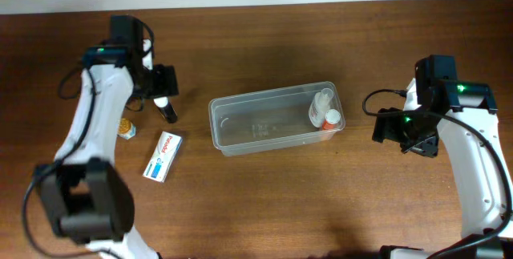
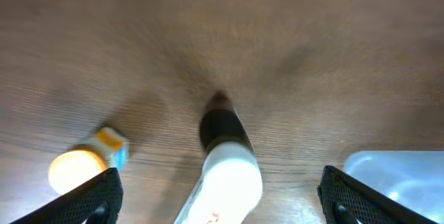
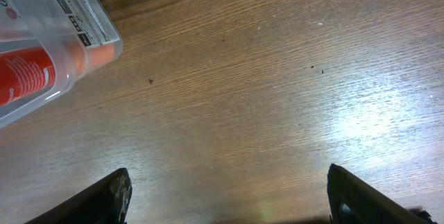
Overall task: Pack container
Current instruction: 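Grasp the dark white-capped bottle with the left gripper, then lower the dark bottle into the container and open the left gripper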
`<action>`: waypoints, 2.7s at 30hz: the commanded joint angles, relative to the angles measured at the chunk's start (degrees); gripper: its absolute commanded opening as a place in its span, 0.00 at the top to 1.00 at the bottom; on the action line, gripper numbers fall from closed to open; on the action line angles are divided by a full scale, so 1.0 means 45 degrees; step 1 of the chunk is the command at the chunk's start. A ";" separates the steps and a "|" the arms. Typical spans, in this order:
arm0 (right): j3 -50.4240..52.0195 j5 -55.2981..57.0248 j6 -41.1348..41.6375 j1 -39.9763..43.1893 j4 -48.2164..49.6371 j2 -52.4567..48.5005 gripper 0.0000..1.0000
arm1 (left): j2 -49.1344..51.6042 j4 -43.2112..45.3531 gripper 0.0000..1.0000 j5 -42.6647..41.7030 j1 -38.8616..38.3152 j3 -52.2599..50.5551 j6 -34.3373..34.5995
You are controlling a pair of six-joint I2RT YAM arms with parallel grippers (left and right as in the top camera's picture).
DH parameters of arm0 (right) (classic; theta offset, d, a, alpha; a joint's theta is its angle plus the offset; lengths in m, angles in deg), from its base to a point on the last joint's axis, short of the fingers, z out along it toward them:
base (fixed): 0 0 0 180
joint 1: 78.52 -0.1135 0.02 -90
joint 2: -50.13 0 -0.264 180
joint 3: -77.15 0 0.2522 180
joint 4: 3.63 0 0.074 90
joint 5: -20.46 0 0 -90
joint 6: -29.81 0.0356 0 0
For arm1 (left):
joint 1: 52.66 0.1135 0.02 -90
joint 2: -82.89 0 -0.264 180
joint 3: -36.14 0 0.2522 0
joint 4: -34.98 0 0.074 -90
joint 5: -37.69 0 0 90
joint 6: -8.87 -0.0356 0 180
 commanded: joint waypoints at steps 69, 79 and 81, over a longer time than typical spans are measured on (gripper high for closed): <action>0.0083 -0.0126 -0.0442 0.0034 0.0039 0.0005 0.18 | 0.4138 0.0413 0.50 -0.0748 -0.9398 0.4226 0.3400; 0.0083 -0.0126 -0.0447 0.0034 0.0029 0.0005 0.17 | 0.2059 -0.1044 0.34 0.0262 -0.8684 0.5139 0.2943; 0.0083 -0.0126 -0.0447 0.0034 0.0044 0.0005 0.17 | 0.0782 -0.1069 0.29 0.0491 -0.8262 0.5207 0.2676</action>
